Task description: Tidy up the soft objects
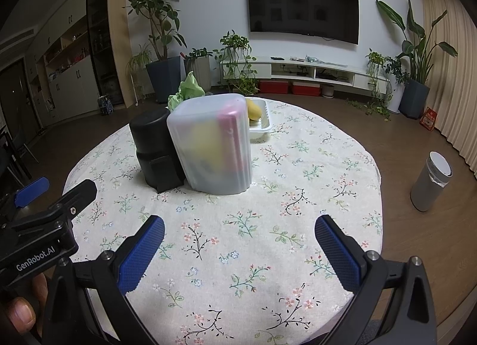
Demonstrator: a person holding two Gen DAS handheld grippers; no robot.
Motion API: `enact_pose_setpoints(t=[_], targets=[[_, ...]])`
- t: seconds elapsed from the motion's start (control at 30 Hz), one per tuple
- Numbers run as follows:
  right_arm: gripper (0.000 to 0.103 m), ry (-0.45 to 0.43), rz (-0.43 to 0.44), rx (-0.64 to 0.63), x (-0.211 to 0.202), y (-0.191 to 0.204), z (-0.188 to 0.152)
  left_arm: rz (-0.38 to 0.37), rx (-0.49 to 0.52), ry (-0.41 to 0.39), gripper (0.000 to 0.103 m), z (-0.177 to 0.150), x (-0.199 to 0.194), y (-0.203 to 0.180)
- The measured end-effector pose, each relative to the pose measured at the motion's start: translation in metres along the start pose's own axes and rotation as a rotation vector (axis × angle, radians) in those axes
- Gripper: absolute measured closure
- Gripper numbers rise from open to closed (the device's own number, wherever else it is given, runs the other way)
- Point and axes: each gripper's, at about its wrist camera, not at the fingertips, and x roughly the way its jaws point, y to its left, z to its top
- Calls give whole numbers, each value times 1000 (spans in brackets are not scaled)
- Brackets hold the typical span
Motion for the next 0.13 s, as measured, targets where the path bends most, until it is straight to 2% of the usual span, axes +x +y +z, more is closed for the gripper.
enact_pose_setpoints(t=[0.13], targets=[[0,0,0,1,-1,-1,0,-15,5,7,0,0,1,-1]])
